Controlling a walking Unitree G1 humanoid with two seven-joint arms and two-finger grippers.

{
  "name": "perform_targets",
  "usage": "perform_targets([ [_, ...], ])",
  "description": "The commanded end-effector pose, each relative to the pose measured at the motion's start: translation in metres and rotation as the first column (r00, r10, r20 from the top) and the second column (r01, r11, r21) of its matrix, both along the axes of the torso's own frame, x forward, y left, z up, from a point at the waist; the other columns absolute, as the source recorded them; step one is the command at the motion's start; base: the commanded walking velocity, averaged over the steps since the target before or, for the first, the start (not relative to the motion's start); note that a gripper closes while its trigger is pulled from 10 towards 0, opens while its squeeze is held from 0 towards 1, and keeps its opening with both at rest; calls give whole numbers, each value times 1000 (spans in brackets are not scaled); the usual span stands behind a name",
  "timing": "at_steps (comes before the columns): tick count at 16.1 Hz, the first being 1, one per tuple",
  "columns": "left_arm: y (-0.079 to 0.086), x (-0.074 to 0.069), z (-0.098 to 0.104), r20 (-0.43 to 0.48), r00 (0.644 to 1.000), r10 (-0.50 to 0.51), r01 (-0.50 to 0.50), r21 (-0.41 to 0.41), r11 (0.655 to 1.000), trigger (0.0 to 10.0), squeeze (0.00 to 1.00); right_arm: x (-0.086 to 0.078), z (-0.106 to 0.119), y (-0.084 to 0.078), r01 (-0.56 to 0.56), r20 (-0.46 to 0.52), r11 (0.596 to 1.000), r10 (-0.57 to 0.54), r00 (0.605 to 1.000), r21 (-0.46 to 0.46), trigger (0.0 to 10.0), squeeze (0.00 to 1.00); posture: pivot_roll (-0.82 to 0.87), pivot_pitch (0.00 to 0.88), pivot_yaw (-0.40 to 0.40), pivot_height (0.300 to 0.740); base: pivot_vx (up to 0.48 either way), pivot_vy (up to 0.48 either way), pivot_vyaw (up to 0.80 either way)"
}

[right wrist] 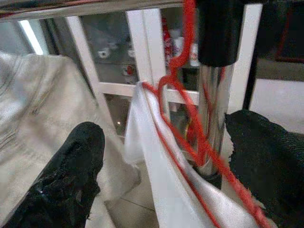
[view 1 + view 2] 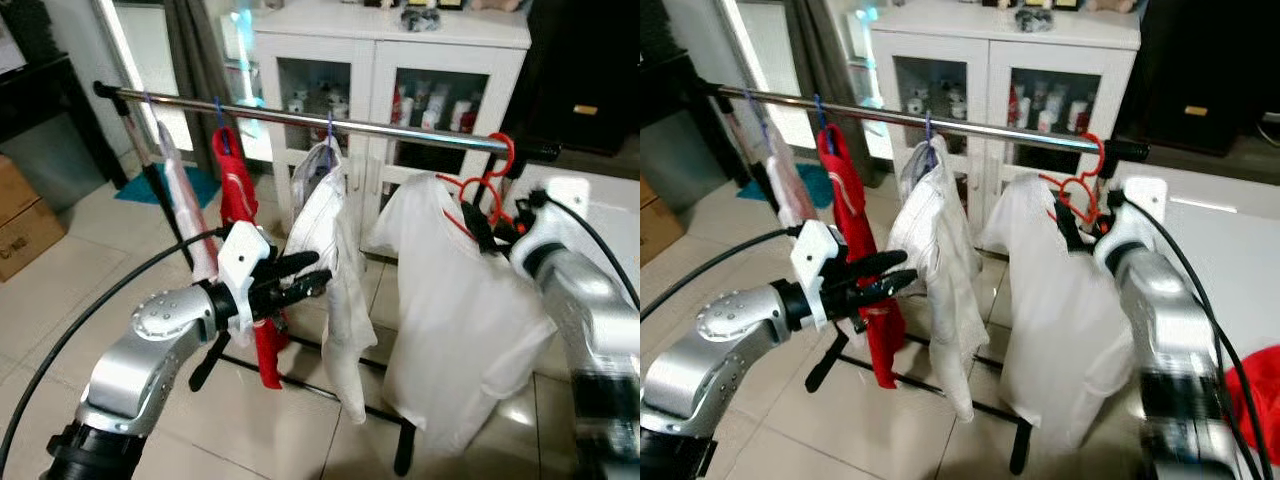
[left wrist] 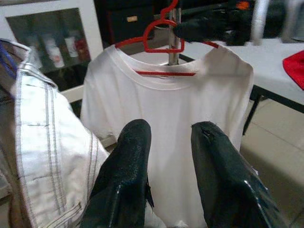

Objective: Hang hanger

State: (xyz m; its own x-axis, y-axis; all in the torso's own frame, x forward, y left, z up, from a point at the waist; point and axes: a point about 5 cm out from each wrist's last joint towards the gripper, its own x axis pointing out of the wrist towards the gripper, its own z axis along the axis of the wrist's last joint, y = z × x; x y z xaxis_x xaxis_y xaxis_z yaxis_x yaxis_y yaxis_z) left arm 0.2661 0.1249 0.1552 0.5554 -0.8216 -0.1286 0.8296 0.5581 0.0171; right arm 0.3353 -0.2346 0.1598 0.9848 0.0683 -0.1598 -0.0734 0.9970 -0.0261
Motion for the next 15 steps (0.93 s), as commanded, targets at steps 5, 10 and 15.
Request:
perform_targets([
  [5, -3, -4, -1, -10, 1000, -20, 20, -6, 1000, 10000, 0, 23, 11, -22, 70, -31, 997, -71, 997, -42, 10000, 0, 36, 0, 46, 740, 0, 0, 0],
  [10, -5, -4, 0, -4, 1000, -26, 26, -10, 1000, 10000, 0, 29, 5, -19, -11, -96, 1000, 10, 995, -7, 10000, 0, 35, 0, 44, 740, 0, 0, 0],
  [15, -6, -5, -1, 1, 999, -34, 34, -12, 999, 10000, 0, 27, -1, -10, -93, -128, 995, 95, 987, 19, 5725, 0, 33, 0, 47, 740, 0, 0, 0],
])
